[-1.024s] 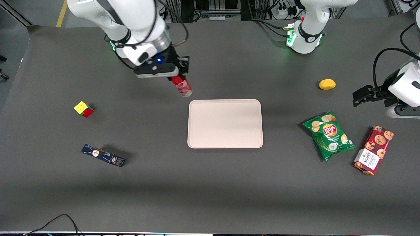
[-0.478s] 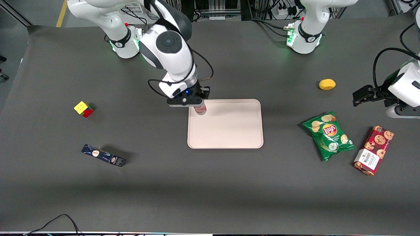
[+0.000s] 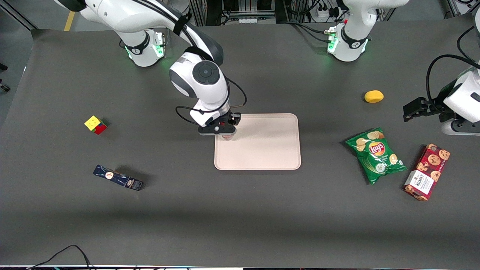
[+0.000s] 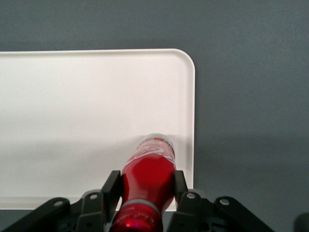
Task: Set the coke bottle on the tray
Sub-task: 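Lower the bottle upright onto the tray and open the right gripper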
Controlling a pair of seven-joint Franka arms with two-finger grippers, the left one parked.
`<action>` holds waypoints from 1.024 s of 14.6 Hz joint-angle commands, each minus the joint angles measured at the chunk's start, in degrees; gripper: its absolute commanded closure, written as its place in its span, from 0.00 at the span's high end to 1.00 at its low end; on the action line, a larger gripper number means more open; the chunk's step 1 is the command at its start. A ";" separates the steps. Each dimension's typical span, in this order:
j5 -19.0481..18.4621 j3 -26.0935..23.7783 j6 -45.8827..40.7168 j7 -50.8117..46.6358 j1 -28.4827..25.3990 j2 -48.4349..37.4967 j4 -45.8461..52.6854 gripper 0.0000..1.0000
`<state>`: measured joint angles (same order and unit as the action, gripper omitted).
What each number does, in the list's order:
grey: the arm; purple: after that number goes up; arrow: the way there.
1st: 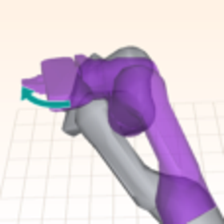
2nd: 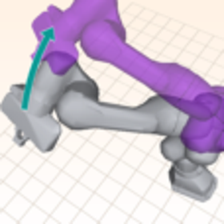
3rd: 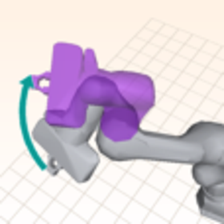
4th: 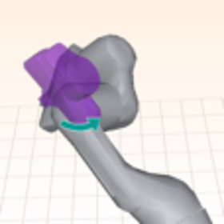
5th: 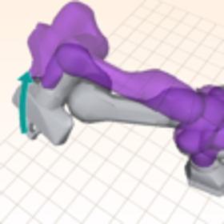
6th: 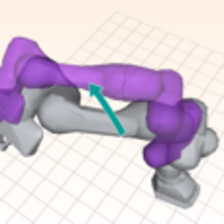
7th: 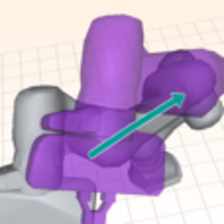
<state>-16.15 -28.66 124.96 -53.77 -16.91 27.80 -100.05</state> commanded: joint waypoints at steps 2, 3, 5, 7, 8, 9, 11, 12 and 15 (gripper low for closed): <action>-4.15 0.44 2.03 -1.69 0.04 2.69 0.91 0.00; -4.15 0.53 2.82 -1.69 0.13 3.14 0.91 0.00; -4.24 0.62 4.23 -1.69 0.13 3.92 0.91 0.00; -4.24 0.71 5.11 -1.78 0.13 4.46 0.91 0.00; -4.24 0.71 5.20 -1.78 0.13 4.46 1.00 0.00; -4.24 0.62 5.12 -1.78 0.13 4.46 1.00 0.00; -4.24 0.62 5.11 -1.25 0.30 4.46 1.18 0.00; -4.15 0.88 5.03 -1.08 0.56 4.46 1.35 0.29; -4.06 1.32 4.94 -1.16 0.30 4.55 1.27 1.00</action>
<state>-18.73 -27.24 129.52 -53.77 -16.63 31.89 -99.70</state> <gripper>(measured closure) 0.414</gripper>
